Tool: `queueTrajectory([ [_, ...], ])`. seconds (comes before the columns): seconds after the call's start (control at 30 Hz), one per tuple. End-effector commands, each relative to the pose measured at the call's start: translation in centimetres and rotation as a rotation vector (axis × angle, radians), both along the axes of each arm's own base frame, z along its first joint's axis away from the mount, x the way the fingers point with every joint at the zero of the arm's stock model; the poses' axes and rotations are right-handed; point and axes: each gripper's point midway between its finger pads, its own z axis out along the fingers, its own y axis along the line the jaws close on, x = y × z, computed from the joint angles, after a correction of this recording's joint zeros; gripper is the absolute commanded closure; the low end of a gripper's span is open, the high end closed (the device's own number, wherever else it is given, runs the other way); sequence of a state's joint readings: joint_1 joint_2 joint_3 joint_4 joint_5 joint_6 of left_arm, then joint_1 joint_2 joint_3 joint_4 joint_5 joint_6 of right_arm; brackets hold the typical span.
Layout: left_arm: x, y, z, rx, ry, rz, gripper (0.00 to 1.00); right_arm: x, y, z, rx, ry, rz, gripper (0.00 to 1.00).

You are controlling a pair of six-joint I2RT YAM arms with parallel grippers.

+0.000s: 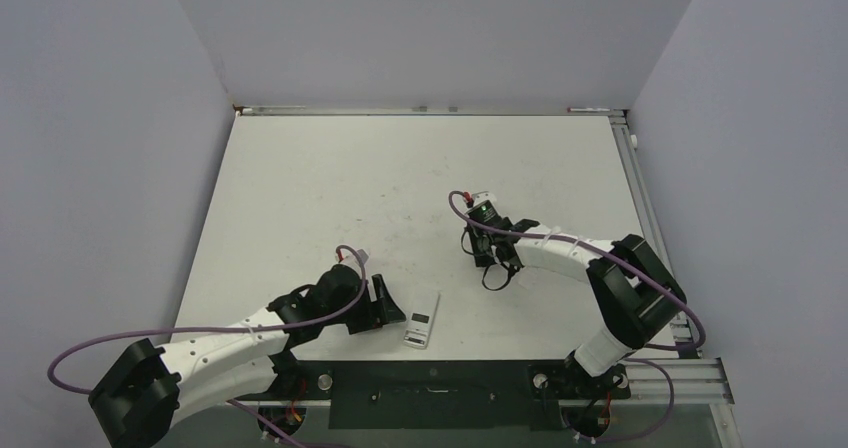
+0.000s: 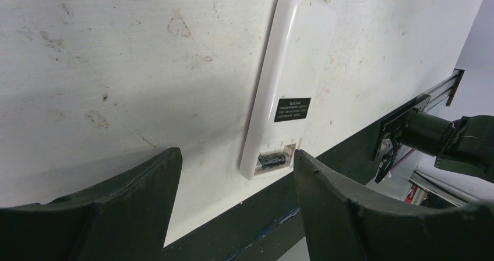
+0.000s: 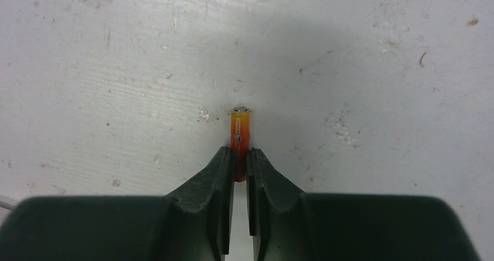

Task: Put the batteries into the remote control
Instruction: Pick up the battery from the center of the board, then load the battery into the remote control.

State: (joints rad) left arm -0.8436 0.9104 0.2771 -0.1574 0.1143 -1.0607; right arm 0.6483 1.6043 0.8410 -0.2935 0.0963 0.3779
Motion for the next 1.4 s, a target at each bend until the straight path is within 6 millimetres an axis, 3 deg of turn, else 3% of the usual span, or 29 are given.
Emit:
queueTrajectory([
  [0.0, 0.2, -0.3, 0.8, -0.033, -0.023, -0.010, 0.33, -0.8, 0.2, 2.1, 0.018, -0.036, 0.007, 0.91],
  [0.3, 0.1, -0.3, 1.0, -0.041, -0.020, -0.011, 0.32, -4.1, 2.3, 4.8, 0.040, -0.063, 0.110, 0.92],
  [0.7, -0.2, 0.2, 0.9, -0.047, -0.018, -0.011, 0.32, -11.0, 6.8, 7.7, 0.081, -0.092, 0.468, 0.92],
  [1.03, -0.6, 0.6, 0.5, -0.053, -0.004, -0.003, 0.32, -15.5, 9.8, 8.1, 0.115, -0.064, 0.724, 0.91],
  [1.37, -0.9, 1.2, 0.3, -0.062, 0.005, 0.016, 0.32, -18.6, 12.0, 6.4, 0.046, -0.036, 0.869, 0.91],
])
